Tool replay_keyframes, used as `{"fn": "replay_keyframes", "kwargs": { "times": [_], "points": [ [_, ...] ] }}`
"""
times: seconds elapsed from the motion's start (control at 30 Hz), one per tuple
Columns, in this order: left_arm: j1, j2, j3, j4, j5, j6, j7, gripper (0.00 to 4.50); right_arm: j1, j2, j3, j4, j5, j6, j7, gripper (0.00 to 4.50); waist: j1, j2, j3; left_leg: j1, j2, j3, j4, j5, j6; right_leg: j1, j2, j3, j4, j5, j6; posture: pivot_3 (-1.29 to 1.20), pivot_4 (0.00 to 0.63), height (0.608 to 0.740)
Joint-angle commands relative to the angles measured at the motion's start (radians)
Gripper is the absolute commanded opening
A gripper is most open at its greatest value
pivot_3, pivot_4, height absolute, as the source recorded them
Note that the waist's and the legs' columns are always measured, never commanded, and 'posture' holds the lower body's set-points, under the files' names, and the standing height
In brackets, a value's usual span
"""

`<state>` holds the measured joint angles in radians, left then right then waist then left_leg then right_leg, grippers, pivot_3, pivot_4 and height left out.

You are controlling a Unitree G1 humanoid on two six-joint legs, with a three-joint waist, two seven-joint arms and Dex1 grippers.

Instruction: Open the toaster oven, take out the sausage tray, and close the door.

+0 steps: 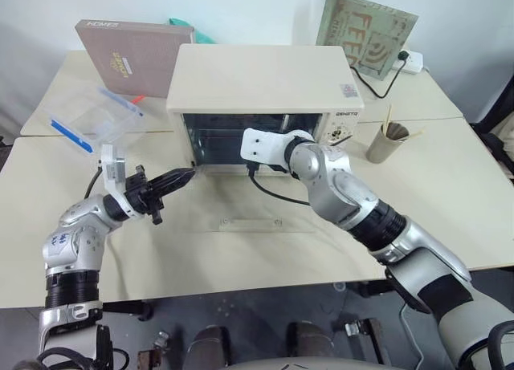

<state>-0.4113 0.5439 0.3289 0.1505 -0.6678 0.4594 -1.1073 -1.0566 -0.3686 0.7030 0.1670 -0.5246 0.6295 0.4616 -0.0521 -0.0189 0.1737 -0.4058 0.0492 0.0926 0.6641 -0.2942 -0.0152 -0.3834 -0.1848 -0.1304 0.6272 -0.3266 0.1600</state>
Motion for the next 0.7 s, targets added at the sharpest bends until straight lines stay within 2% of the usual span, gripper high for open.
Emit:
{"fn": "replay_keyframes", "kwargs": {
  "times": [0.03, 0.3, 0.53, 0.57, 0.63, 0.7],
  "points": [
    [0.037, -0.001, 0.040, -0.084, -0.052, 0.015, 0.035, 0.01, -0.032, 0.033, -0.002, 0.028, -0.067, -0.028, -0.018, 4.50, -0.004, 0.000, 0.000, 0.000, 0.000, 0.000, 0.000, 0.000, 0.000, 0.000, 0.000, 0.000, 0.000, 0.000, 0.000, 0.00, 0.150, 0.740],
    [0.097, -0.014, 0.073, -0.165, -0.118, 0.057, 0.112, 0.01, -0.010, 0.096, -0.013, 0.045, -0.147, -0.018, -0.003, 4.50, -0.007, 0.000, 0.000, 0.000, 0.000, 0.000, -0.001, 0.000, 0.000, -0.001, 0.000, 0.000, 0.000, 0.000, 0.000, 0.00, 0.150, 0.740],
    [0.150, 0.025, 0.080, -0.179, -0.144, 0.082, 0.088, 0.01, 0.001, 0.134, -0.024, 0.061, -0.188, -0.003, 0.000, 4.50, -0.006, 0.000, 0.000, 0.000, 0.000, 0.000, -0.001, 0.000, -0.001, -0.001, 0.000, 0.000, 0.000, 0.000, 0.000, 0.00, 0.150, 0.740],
    [0.154, 0.033, 0.081, -0.177, -0.142, 0.084, 0.090, 0.00, 0.001, 0.135, -0.026, 0.064, -0.195, -0.001, 0.000, 4.13, -0.006, 0.000, 0.000, 0.000, 0.000, 0.000, -0.001, 0.000, -0.001, -0.001, 0.000, 0.000, 0.000, 0.000, 0.000, 0.00, 0.150, 0.740],
    [0.155, 0.057, 0.083, -0.165, -0.149, 0.120, 0.102, 0.00, 0.001, 0.138, -0.029, 0.064, -0.205, 0.004, 0.002, 3.68, -0.006, 0.000, 0.000, 0.000, 0.000, 0.000, -0.001, 0.000, -0.001, -0.001, 0.000, 0.000, 0.000, 0.000, 0.000, 0.00, 0.150, 0.740],
    [0.147, 0.058, 0.096, -0.151, -0.147, 0.113, 0.127, 0.40, 0.005, 0.138, -0.031, 0.059, -0.212, 0.006, 0.006, 3.03, -0.006, 0.000, 0.000, 0.000, 0.000, 0.000, -0.001, 0.000, -0.001, -0.001, 0.000, 0.001, 0.000, 0.000, 0.000, 0.00, 0.150, 0.740]
  ]
}}
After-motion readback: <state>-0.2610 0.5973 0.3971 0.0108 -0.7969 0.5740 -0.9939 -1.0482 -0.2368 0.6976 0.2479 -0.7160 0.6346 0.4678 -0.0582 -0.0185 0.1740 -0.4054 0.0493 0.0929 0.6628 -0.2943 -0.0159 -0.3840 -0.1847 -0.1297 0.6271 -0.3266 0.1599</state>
